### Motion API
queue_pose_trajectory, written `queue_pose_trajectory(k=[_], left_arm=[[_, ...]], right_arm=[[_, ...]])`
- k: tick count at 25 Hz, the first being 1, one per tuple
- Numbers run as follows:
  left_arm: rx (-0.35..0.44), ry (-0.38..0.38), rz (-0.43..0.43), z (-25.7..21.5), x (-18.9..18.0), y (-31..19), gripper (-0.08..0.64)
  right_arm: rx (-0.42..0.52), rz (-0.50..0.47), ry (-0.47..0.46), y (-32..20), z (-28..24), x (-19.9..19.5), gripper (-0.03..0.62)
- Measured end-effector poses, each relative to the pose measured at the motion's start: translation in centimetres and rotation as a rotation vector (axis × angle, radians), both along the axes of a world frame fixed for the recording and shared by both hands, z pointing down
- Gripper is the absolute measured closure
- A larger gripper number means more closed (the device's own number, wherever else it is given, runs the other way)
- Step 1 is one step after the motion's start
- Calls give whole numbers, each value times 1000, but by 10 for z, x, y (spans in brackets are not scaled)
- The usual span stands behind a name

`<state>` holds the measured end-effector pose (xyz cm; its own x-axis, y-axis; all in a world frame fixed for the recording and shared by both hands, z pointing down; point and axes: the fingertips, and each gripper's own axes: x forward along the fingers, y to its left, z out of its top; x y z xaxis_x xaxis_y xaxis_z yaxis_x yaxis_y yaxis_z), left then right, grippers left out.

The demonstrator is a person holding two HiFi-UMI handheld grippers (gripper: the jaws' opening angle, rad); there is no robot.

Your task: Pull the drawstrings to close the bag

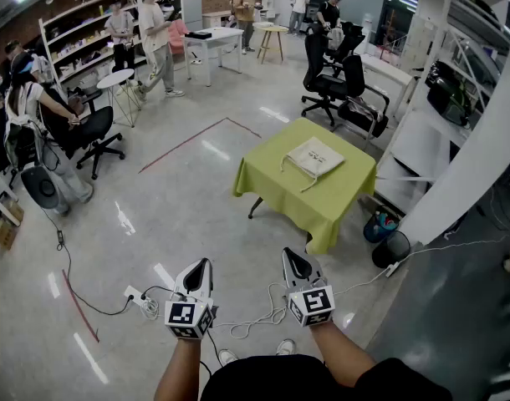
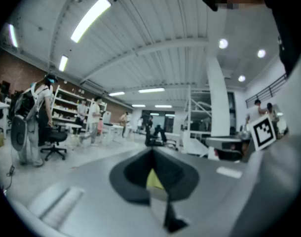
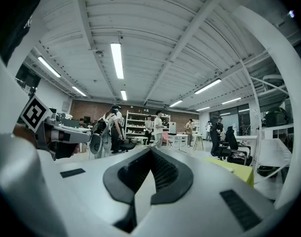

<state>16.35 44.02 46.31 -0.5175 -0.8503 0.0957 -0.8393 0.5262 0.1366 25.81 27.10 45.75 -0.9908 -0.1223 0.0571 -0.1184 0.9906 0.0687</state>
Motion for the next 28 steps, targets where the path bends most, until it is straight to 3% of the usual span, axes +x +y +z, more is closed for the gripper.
queue_pose_trajectory(k=[10, 18, 28], left_arm=[[-16, -15, 25, 6, -5, 29, 557], [-43, -20, 16, 20, -11, 69, 557], [-50, 1, 40, 31, -30, 61, 557]], right_arm=[[-3, 10, 15, 34, 8, -11, 600], [-45, -45, -28, 82, 11, -19, 600], [-84, 4, -32, 70, 11, -25, 600]])
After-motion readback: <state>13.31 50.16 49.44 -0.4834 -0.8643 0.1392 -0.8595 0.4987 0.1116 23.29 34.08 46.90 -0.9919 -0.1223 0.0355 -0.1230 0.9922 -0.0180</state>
